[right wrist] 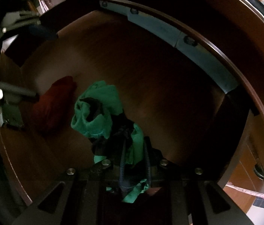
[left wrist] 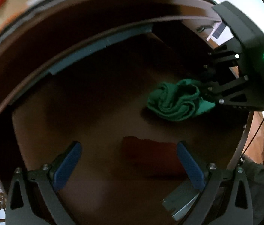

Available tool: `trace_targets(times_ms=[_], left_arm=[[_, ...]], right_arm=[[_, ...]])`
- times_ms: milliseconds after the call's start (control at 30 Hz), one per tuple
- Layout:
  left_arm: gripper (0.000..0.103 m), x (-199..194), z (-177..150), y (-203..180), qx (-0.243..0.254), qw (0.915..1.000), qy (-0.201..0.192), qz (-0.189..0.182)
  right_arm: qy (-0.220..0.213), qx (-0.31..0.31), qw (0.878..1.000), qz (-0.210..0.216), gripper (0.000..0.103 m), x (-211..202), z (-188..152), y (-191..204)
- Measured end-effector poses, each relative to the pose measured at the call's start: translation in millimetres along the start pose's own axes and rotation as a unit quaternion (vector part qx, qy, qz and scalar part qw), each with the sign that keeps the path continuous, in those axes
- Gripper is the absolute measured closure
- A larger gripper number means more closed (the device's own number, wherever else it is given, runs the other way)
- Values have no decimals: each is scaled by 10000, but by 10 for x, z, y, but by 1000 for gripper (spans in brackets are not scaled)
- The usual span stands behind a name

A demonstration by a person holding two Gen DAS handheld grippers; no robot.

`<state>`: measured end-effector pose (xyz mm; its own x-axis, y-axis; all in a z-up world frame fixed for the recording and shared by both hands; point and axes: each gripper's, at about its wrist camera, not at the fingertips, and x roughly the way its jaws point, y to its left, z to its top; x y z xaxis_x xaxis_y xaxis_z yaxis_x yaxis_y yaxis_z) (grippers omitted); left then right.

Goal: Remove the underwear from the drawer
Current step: 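Lower both open tools down into the drawer toward the green garments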

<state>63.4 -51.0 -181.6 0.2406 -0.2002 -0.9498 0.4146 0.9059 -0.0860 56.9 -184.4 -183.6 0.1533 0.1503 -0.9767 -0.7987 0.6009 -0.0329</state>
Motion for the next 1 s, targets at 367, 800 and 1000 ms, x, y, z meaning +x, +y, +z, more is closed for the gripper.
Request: trace_targets(times_ms=[367, 800, 1000], left_arm=[[6, 235, 114, -17, -164, 9975, 643, -252], [16, 377, 160, -49, 36, 9939, 1034, -371], [57, 373, 125, -24, 60, 9940, 921, -583]], right_arm=[[-70, 46, 9997, 238, 84, -21, -55, -231], [-114, 55, 9995, 297, 84, -144, -193, -321], [-114, 56, 9995, 294, 84, -81, -159, -265]])
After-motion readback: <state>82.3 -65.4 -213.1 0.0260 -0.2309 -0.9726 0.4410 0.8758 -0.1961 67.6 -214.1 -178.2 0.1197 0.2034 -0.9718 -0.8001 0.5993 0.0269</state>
